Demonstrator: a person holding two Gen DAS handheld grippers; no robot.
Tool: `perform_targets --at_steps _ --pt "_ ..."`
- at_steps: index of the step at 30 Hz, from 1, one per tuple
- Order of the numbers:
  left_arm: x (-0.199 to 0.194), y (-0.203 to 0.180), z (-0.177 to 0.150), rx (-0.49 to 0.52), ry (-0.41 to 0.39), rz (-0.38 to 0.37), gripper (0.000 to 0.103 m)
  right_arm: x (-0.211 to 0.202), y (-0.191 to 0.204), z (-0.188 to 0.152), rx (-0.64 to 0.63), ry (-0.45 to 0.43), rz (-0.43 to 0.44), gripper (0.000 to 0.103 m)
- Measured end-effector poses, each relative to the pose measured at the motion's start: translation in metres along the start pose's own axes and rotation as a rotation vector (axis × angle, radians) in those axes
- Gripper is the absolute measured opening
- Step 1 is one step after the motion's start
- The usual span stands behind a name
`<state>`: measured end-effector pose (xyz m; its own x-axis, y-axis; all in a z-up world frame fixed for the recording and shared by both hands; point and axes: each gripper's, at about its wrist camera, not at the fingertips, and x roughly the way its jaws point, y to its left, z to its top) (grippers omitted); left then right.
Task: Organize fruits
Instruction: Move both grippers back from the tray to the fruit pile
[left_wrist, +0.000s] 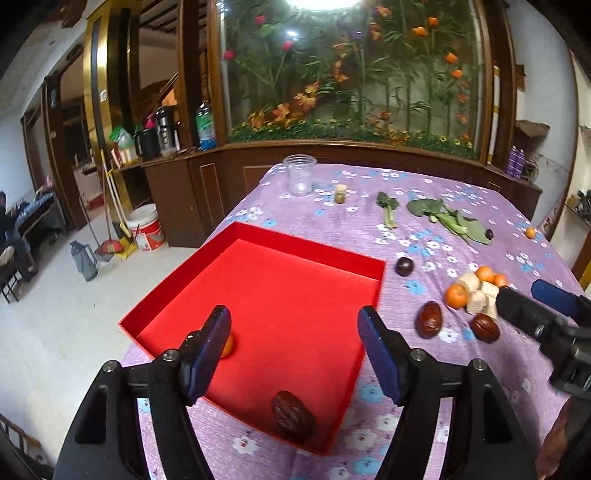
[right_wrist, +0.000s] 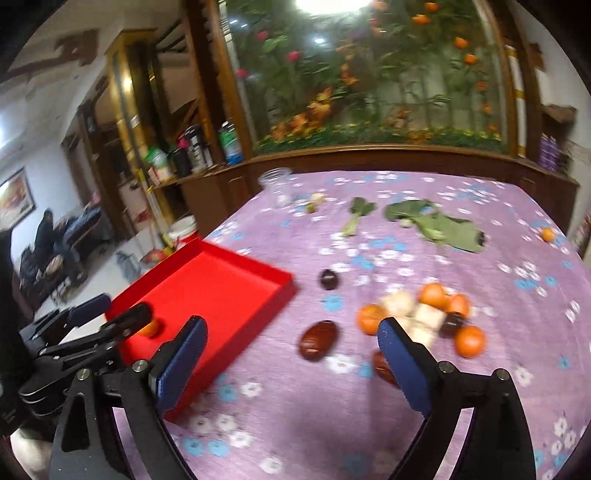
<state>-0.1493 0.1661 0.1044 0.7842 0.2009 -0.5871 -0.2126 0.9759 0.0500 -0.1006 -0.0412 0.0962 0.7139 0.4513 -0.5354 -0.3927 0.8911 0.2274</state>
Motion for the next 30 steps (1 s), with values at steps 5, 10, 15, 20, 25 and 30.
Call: perform_targets --at_steps 5,10,15,20,25,30 --pt "-0.006 -0.021 -0.002 0.047 -0.001 -0.020 0.074 -0.020 -0.032 -0.005 0.058 -0.024 -0.038 0.097" --pt "-0.003 -0.029 -0.006 0.048 0.034 -0.080 0.077 -0.027 -0.059 -0.016 0.083 0.005 -0.071 0.097" --pt "0.013 -0.029 -0.011 -0.014 0.102 -0.157 0.077 -0.020 -0.086 -0.027 0.113 0.073 -0.101 0.097" --pt "0.028 -0.045 -0.018 -0.001 0.148 -0.224 0.077 0.004 -0.086 -0.032 0.092 0.166 -0.056 0.097" --pt "0.035 -0.065 -0.019 0.058 0.147 -0.284 0.076 0.035 -0.079 -0.032 0.033 0.245 -0.041 0.087" --pt "0.049 -0.073 -0.015 0.073 0.174 -0.322 0.070 0.063 -0.076 -0.032 -0.010 0.315 -0.042 0.071"
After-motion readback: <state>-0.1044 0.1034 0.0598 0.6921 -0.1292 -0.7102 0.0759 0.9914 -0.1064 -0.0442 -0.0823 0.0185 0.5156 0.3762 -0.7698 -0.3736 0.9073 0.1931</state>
